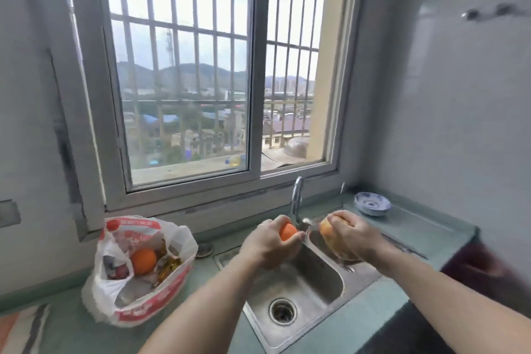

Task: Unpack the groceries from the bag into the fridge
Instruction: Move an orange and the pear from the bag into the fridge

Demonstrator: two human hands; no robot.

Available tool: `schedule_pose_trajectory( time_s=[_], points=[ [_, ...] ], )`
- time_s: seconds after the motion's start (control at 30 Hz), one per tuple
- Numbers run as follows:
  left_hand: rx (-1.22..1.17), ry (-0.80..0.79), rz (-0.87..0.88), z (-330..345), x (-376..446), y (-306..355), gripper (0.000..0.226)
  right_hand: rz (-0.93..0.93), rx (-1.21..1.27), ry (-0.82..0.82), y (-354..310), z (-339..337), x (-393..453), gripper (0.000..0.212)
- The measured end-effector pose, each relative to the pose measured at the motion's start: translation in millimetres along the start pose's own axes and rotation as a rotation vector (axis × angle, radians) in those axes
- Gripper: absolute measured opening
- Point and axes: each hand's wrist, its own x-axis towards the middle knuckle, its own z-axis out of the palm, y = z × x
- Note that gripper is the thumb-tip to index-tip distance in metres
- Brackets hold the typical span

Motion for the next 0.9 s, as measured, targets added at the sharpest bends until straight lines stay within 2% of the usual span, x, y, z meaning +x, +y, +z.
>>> schedule_pose_trajectory(
  time_s=[0.13,0.3,0.5,0.67,0.9],
  points=[
    [0.014,-0.061,0.184,47.7,-8.0,107.3,0.047,0.086,0.046,0.182,40.3,-102.0,-66.8,0.03],
    [-0.054,-0.188,0.44,127.1,-53.8,266.6,0.041,0.266,0.15,0.489,95.0,-239.1,-196.0,0.015],
    [-0.162,-0.419,0.785,221.3,-147.8,453.4,0.044,0.43,0.271,0.917,148.5,-382.1,-376.9,0.031],
    [-0.254,-0.568,0.961,282.9,-204.4,564.3,0.036,0.462,0.351,1.18,169.8,-451.4,-477.9,0.021],
    [-0.403,-0.724,1.137,377.7,-250.3,682.7,0.033,0.514,0.327,1.507,215.7,-512.3,-557.8,0.015]
  ],
)
